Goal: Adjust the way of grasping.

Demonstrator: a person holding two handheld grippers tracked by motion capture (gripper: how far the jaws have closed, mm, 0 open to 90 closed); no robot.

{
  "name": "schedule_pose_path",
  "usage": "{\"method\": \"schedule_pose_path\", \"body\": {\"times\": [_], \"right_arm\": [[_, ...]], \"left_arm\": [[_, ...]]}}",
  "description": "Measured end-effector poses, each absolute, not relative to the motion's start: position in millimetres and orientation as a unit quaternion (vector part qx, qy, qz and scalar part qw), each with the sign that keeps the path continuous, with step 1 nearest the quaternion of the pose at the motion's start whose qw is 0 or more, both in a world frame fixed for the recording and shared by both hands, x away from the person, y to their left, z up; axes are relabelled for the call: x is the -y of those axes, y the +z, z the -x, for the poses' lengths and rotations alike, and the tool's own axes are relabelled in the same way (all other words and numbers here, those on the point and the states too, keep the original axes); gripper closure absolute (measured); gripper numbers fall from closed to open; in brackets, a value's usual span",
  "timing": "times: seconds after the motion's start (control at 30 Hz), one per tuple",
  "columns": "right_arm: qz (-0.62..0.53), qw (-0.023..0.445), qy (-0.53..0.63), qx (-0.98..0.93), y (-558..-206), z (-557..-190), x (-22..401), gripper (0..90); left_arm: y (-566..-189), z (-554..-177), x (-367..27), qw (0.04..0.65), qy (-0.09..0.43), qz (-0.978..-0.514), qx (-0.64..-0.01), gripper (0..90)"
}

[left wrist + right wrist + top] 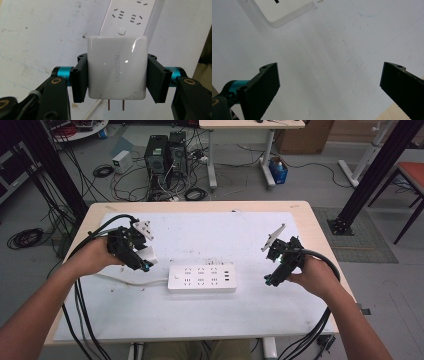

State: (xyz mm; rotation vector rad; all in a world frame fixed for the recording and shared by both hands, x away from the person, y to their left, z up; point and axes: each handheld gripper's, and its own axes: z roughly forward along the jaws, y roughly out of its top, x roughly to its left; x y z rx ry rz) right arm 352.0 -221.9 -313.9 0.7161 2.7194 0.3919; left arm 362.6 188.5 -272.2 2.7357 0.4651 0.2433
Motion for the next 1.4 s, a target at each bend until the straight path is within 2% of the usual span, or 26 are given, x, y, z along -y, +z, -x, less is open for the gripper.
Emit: {"method": "schedule_pose_path", "body": {"times": [0.33, 0.67, 0.9, 1.07, 1.23, 1.27, 1.4], "right_arm": [[-0.265, 0.155, 0.161, -0.938, -309, -346, 214, 1.9], [-0.298, 0.116, 0.246, -0.915, -300, -344, 209, 2.0], [-0.315, 0.071, 0.302, -0.897, -301, -341, 199, 2.1], [-0.327, 0.016, 0.352, -0.877, -303, -341, 196, 4.3], [-0.335, -0.004, 0.365, -0.869, -304, -341, 195, 4.3], [-0.357, -0.048, 0.387, -0.849, -304, -342, 193, 4.3], [-0.382, -0.092, 0.407, -0.825, -307, -344, 191, 4.3]], "left_arm": [[-271, -359, -159, 0.183, 0.089, -0.971, -0.123, 42.4], [-278, -354, -113, 0.217, 0.102, -0.968, -0.081, 42.4], [-282, -352, -96, 0.233, 0.108, -0.964, -0.070, 42.4], [-282, -349, -87, 0.255, 0.111, -0.958, -0.065, 42.4], [-283, -348, -83, 0.260, 0.110, -0.957, -0.064, 42.4], [-286, -347, -73, 0.271, 0.113, -0.954, -0.055, 42.4], [-288, -346, -64, 0.277, 0.109, -0.954, -0.046, 42.4]]}}
